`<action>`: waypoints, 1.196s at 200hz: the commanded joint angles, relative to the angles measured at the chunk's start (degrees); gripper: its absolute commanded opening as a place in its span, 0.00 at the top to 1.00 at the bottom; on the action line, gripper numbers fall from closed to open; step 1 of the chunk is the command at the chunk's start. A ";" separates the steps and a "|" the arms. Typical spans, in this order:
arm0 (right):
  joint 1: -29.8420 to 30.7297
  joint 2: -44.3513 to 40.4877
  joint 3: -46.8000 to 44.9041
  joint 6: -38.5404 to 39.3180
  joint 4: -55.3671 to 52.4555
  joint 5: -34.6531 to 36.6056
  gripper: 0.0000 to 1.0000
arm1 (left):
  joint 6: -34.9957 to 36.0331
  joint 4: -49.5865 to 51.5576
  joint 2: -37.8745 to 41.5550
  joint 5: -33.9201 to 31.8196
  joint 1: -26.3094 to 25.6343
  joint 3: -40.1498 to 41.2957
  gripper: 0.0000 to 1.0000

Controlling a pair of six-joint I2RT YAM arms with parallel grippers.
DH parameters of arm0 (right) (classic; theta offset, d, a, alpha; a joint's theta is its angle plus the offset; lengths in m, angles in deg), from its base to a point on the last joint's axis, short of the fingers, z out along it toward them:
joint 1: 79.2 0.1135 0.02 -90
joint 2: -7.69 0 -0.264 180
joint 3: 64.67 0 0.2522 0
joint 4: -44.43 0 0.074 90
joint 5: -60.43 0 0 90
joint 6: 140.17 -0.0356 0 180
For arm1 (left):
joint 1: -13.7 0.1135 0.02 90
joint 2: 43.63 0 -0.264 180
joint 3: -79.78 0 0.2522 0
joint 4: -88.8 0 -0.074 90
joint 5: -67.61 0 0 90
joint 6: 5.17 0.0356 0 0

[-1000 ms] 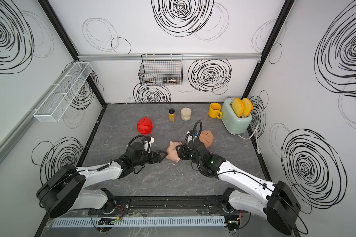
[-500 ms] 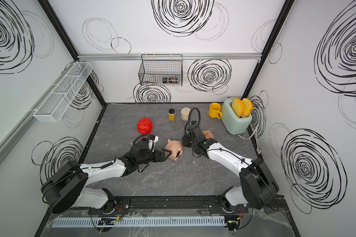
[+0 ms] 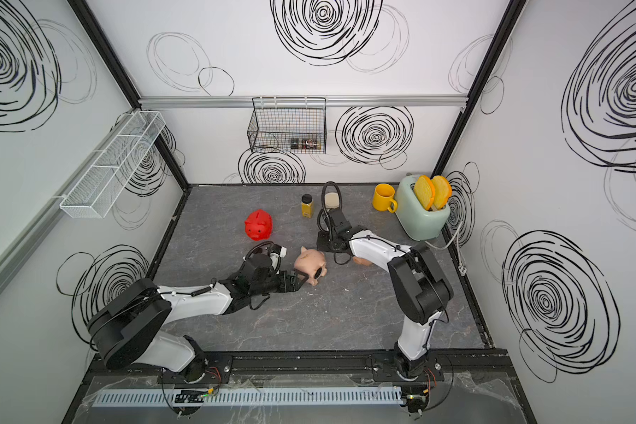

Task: Open piggy banks
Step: Move the piggy bank to the center of the board.

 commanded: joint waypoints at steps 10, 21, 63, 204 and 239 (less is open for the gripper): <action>-0.16 1.82 2.93 2.18 -1.28 -1.47 0.49 | -0.35 -0.78 -1.19 -0.89 0.10 -1.53 0.05; -0.15 2.84 3.88 2.63 -1.66 -1.82 0.49 | -0.29 -0.81 -1.55 -0.90 0.13 -1.60 0.05; -0.18 4.01 4.24 3.37 -1.88 -3.17 0.48 | -0.61 -1.16 -1.74 -0.99 0.61 -1.27 0.05; 0.31 -6.66 -6.38 2.09 -3.54 -2.63 0.49 | -0.71 -0.54 -2.53 0.92 4.79 -1.88 0.05; 0.70 -5.93 -7.00 1.98 -1.95 -5.29 0.49 | -0.35 -2.20 -1.36 2.99 4.61 -0.93 0.05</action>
